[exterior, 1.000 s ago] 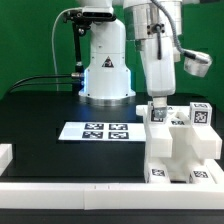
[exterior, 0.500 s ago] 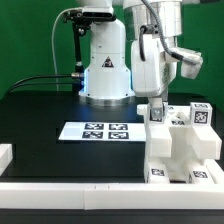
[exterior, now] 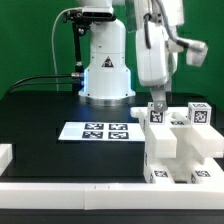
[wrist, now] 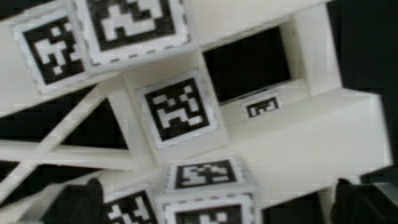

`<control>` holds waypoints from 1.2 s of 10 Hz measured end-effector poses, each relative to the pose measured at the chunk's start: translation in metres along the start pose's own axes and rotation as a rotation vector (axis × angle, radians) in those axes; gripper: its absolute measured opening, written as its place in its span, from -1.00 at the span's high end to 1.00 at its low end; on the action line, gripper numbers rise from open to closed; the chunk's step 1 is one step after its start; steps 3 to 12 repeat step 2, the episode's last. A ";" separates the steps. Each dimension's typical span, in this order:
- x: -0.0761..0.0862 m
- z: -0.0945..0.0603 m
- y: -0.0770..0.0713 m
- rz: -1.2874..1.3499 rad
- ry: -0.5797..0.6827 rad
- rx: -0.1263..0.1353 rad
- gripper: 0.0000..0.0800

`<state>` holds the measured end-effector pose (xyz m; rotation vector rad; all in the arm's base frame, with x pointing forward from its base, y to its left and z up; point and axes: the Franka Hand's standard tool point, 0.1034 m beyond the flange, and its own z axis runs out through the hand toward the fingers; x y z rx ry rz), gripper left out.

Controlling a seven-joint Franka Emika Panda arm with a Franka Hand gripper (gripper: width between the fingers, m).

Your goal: Assemble chair

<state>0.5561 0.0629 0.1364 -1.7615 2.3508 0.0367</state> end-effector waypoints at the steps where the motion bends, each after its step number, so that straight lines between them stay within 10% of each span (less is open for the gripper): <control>1: -0.002 -0.007 -0.003 -0.003 -0.010 0.010 -0.61; 12: -0.002 -0.007 -0.004 -0.004 -0.011 0.011 -0.62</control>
Offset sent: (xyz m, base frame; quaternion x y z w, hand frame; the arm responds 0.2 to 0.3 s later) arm 0.0000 0.0000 0.0000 0.0000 0.0000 0.0000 1.0000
